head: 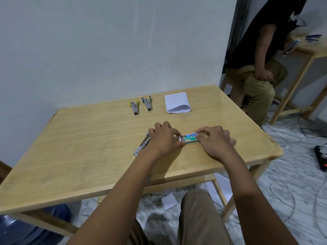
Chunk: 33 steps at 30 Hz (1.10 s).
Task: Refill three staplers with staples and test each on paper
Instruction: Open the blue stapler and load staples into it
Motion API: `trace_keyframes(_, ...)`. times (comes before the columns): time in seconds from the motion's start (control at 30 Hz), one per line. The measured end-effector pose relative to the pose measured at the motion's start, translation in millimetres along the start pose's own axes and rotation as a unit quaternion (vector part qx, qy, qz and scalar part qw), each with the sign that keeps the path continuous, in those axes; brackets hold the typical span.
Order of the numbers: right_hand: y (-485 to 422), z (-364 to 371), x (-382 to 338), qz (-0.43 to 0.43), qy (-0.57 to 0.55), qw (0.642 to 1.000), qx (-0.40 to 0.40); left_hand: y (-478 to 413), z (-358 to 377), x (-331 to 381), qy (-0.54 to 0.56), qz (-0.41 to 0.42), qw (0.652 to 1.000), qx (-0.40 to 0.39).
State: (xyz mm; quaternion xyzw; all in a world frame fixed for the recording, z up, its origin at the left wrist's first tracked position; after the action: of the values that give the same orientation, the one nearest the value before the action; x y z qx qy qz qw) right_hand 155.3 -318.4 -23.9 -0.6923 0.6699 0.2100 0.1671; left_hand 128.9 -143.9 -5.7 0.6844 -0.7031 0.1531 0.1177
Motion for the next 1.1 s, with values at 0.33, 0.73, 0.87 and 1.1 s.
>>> trace_keyframes(0.33,-5.0,-4.5,-4.8,-0.018,0.035,0.999,0.016,1.5,-2.5,-8.5,0.016,0.008,1.0,0.0)
trace_keyframes(0.73,-8.8,0.7,-58.6,-0.204,0.166,0.963,-0.051,3.6,-2.2,-10.6,0.015,0.007,1.0,0.011)
trace_keyframes(0.87,-17.4,3.1,-51.0,-0.186,0.177,0.964,-0.075,4.0,-3.9,-10.2,0.016,0.007,1.0,0.012)
trace_keyframes(1.1,-20.7,7.9,-56.4,-0.18,0.19,0.96,-0.101,4.2,-4.1,-9.5,0.013,0.009,1.0,0.012)
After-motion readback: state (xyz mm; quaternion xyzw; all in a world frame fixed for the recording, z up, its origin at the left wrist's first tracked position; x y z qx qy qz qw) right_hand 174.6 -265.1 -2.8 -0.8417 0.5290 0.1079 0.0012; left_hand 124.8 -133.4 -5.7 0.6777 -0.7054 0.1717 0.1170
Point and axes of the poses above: each hand's wrist, its own y-axis away from the middle knuckle, its own z-axis out of the palm, x = y × z, the point moved 7 cm from there along -y, towards the middle knuckle, and after that the axes turned 3 degrees about y, right-handed, at the moved point
